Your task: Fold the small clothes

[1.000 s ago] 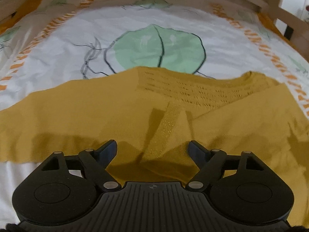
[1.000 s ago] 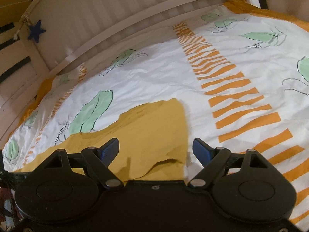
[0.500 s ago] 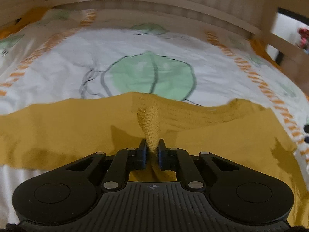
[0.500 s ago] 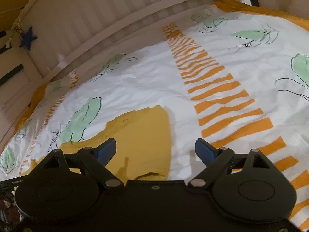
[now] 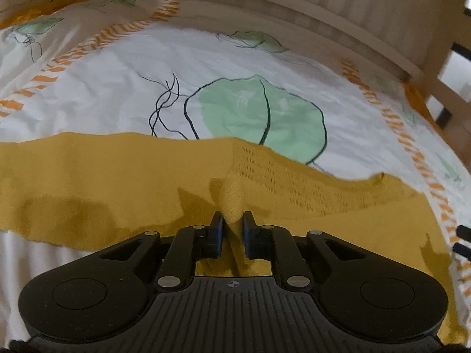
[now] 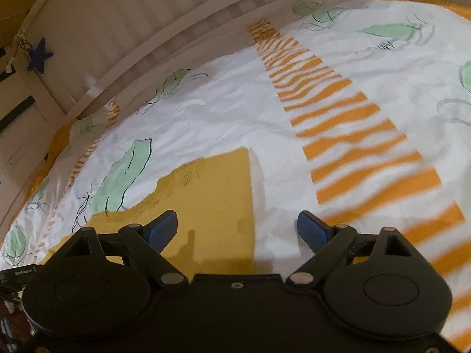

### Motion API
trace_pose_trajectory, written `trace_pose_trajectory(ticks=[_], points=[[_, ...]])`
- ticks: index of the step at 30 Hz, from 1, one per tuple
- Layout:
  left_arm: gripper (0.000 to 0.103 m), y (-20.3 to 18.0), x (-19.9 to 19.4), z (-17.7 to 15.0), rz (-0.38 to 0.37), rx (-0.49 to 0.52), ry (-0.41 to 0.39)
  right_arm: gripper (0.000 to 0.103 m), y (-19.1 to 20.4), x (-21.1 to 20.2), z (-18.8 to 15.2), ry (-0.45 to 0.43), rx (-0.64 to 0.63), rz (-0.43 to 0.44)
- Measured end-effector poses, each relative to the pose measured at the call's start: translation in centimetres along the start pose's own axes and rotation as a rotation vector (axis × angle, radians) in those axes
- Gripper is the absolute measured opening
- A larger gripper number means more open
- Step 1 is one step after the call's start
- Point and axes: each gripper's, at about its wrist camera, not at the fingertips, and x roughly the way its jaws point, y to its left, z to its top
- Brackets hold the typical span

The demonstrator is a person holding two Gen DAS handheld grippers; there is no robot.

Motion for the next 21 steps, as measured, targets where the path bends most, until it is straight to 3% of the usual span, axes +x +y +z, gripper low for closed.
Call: trace_pose_trajectory(ticks=[6, 9, 11, 16, 21], points=[[0.014, -0.1, 0.4, 0.1, -0.003, 0.024, 0.045, 0.086, -0.7, 3.3, 1.3, 0.017, 0.045, 0.075], [0.014, 0.2, 0.6, 0.1, 0.001, 0.011, 0.057, 0.060, -0.3, 4.4, 0.7, 0.065, 0.014, 0.078], [0.014, 0.3, 0.6, 0.1, 0.006, 0.000, 0.061, 0.019, 0.6, 4.4, 0.4, 0.073, -0.054, 0.035], [0.016, 0.3, -0.7, 0.7, 0.011, 0.001, 0.024, 0.018, 1.5, 3.2, 1.0, 0.031, -0.132, -0.066], [0.029, 0.7, -1.8, 1.7, 0.077, 0.031, -0.048, 0.018, 0.7, 3.0, 1.2, 0.027, -0.127, -0.125]])
